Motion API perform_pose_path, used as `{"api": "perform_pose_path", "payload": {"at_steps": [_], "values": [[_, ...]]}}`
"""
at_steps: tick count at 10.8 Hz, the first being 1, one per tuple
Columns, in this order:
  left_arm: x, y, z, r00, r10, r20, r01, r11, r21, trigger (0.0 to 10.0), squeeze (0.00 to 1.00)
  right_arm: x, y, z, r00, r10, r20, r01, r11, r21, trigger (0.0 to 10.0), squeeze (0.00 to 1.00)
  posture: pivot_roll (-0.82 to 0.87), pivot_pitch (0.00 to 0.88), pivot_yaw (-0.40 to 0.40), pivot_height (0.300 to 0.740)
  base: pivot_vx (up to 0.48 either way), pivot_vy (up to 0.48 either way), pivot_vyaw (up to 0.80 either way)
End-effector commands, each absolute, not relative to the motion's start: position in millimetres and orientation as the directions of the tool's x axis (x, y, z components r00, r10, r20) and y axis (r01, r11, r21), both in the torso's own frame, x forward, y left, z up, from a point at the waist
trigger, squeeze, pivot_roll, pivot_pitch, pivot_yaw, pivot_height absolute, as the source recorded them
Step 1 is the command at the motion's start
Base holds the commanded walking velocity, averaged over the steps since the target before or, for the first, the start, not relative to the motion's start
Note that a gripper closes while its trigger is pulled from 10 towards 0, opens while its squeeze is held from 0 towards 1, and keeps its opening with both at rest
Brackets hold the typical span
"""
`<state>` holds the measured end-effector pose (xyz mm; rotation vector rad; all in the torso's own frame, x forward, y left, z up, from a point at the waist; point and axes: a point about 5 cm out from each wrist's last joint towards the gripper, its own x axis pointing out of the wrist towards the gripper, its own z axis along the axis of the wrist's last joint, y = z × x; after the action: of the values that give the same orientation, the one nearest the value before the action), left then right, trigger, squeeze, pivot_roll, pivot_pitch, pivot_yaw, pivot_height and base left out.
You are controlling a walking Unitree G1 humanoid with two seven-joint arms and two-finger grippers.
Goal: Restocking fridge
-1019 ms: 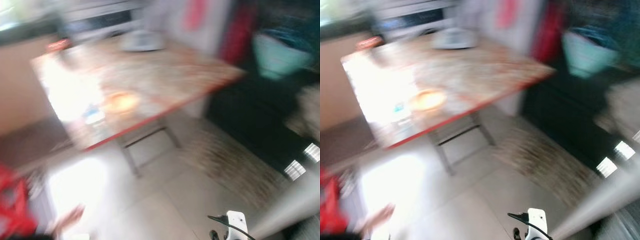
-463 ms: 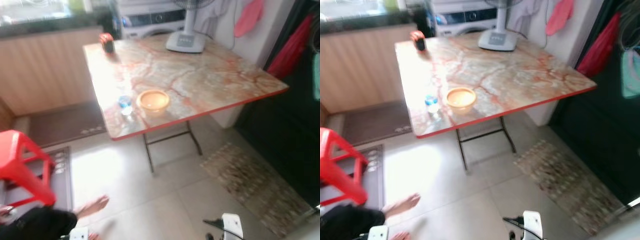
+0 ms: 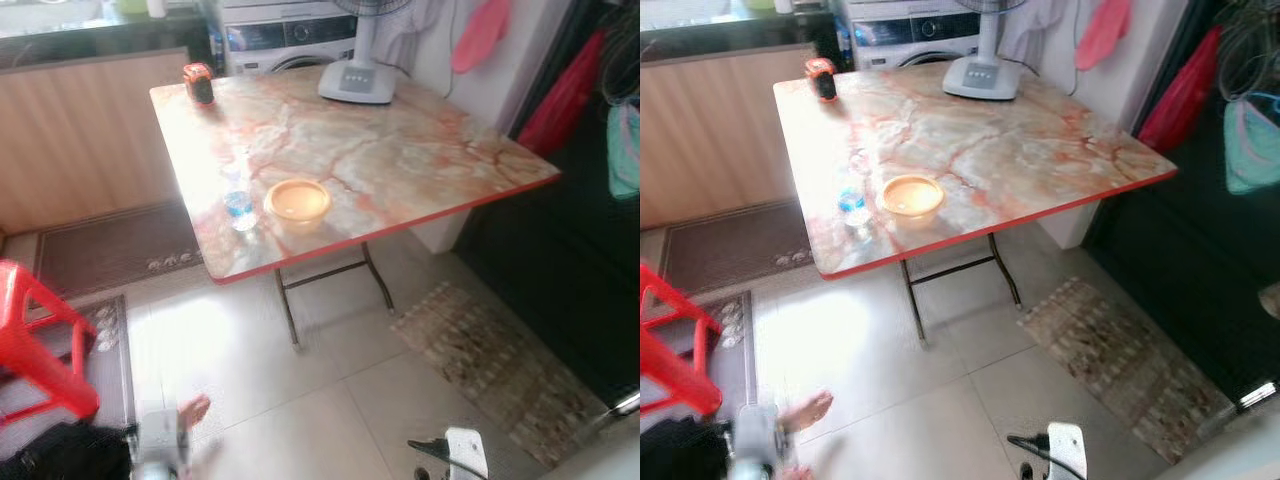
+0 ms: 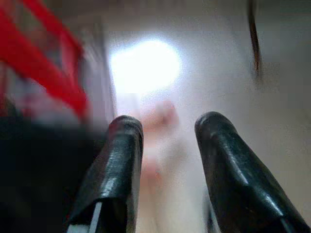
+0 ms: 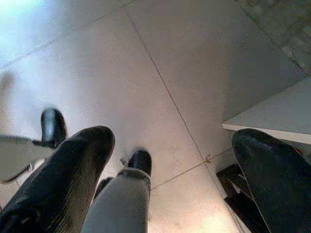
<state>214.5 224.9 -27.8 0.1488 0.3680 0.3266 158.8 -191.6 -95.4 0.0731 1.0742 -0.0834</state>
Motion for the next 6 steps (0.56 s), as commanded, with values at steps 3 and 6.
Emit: {"api": "perform_pose_path", "payload": {"at_steps": [3, 6], "values": [[244.4, 218.3, 40.1, 0.942, 0.333, 0.047, -0.336, 0.919, 0.204, 10.0, 0.0, 157.8, -191.9, -95.6, 0.473, -0.026, -0.88, 0.073, 0.997, 0.01, 10.0, 0.0, 0.06, 0.019, -0.041, 0.74, 0.0, 0.0, 0.0], [255.5, 186.6, 101.9, 0.946, 0.19, 0.264, -0.25, 0.944, 0.216, 10.0, 0.0, 156.0, -193.7, -96.0, 0.471, -0.023, -0.882, 0.055, 0.999, 0.003, 10.0, 0.0, 0.05, 0.01, -0.048, 0.74, 0.0, 0.0, 0.0]]}}
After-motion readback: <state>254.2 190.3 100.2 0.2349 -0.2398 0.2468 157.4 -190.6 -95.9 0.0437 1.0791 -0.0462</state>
